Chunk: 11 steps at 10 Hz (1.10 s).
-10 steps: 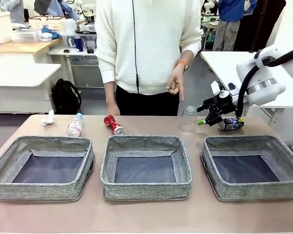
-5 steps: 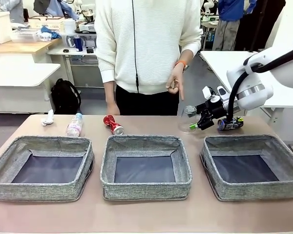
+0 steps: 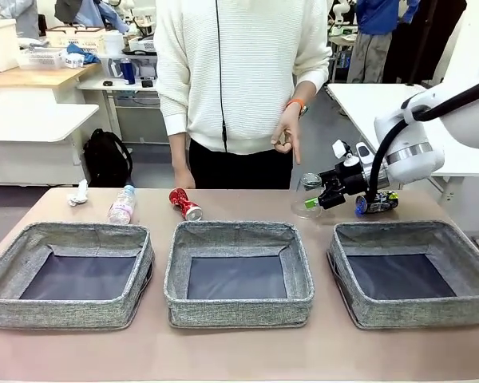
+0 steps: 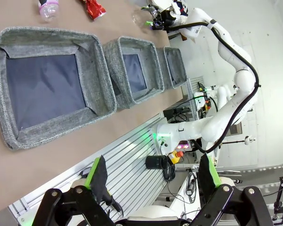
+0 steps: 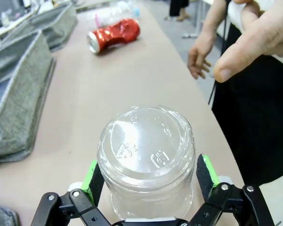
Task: Sort the waste into the appropriate baskets.
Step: Pick up the waste item pointed out by the person.
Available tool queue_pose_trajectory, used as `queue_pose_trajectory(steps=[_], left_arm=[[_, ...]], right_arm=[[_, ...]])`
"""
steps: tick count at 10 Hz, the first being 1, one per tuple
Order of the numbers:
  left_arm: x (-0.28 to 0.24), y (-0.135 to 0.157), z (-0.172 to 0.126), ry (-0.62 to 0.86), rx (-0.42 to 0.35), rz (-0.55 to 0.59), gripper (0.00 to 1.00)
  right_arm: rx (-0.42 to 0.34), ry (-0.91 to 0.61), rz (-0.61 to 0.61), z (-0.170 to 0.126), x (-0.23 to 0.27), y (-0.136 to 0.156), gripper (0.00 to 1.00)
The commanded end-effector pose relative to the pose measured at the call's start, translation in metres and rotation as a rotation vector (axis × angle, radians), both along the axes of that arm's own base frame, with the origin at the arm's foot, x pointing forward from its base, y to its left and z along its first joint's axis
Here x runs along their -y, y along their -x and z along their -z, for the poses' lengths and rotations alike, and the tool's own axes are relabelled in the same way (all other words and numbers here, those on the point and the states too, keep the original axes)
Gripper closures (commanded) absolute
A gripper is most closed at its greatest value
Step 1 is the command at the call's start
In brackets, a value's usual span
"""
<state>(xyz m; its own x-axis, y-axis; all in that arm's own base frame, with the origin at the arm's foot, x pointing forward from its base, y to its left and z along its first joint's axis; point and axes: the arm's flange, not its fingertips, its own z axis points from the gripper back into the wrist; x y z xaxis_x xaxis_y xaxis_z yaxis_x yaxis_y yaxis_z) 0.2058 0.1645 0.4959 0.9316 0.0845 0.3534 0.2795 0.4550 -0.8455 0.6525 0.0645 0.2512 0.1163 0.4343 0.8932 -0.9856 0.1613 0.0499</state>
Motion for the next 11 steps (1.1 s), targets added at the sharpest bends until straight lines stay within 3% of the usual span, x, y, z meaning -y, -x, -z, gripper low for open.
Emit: queue_pose_trajectory(steps=[1, 2, 3, 4, 5, 6, 7, 8, 9, 10, 11], left_arm=[[0.0016, -0.0002, -0.002, 0.013, 0.025, 0.005, 0.0], [0.0016, -0.0002, -0.002, 0.013, 0.025, 0.005, 0.0], [0.0016, -0.0002, -0.002, 0.013, 0.025, 0.005, 0.0], [0.0016, -0.0002, -0.002, 0.013, 0.025, 0.005, 0.0], [0.0016, -0.0002, -0.002, 0.013, 0.025, 0.005, 0.0], [0.0016, -0.0002, -0.002, 0.013, 0.025, 0.005, 0.0], [0.0016, -0.0002, -0.002, 0.013, 0.025, 0.005, 0.0], [0.0016, -0.0002, -0.002, 0.013, 0.025, 0.005, 0.0], [0.0016, -0.0002, -0.002, 0.013, 0.025, 0.005, 0.0], [0.0016, -0.0002, -0.002, 0.013, 0.025, 0.005, 0.0], [0.0016, -0.0002, -0.002, 0.013, 0.025, 0.005, 0.0]], right_arm=[[-0.051, -0.027, 0.015, -0.0046, -0.0011, -0.008, 0.03], [-0.058, -0.03, 0.043, -0.0066, -0.0015, -0.0074, 0.19], [-0.059, -0.028, 0.038, -0.0064, -0.0018, -0.0072, 0.22], [-0.063, -0.029, 0.034, -0.0063, -0.0015, -0.0067, 0.38], [-0.062, -0.025, 0.039, -0.0067, -0.0006, -0.0066, 0.41], [-0.059, -0.025, 0.043, -0.0076, 0.0011, -0.0066, 0.57], [-0.058, -0.029, 0.046, -0.0079, 0.0025, -0.0068, 0.6], [-0.06, -0.031, 0.047, -0.0076, 0.0033, -0.007, 0.75], [-0.064, -0.03, 0.044, -0.0075, 0.0035, -0.0068, 0.79], [-0.069, -0.028, 0.042, -0.0077, 0.0042, -0.0064, 0.94], [-0.071, -0.033, 0.044, -0.0077, 0.0047, -0.0065, 0.98]])
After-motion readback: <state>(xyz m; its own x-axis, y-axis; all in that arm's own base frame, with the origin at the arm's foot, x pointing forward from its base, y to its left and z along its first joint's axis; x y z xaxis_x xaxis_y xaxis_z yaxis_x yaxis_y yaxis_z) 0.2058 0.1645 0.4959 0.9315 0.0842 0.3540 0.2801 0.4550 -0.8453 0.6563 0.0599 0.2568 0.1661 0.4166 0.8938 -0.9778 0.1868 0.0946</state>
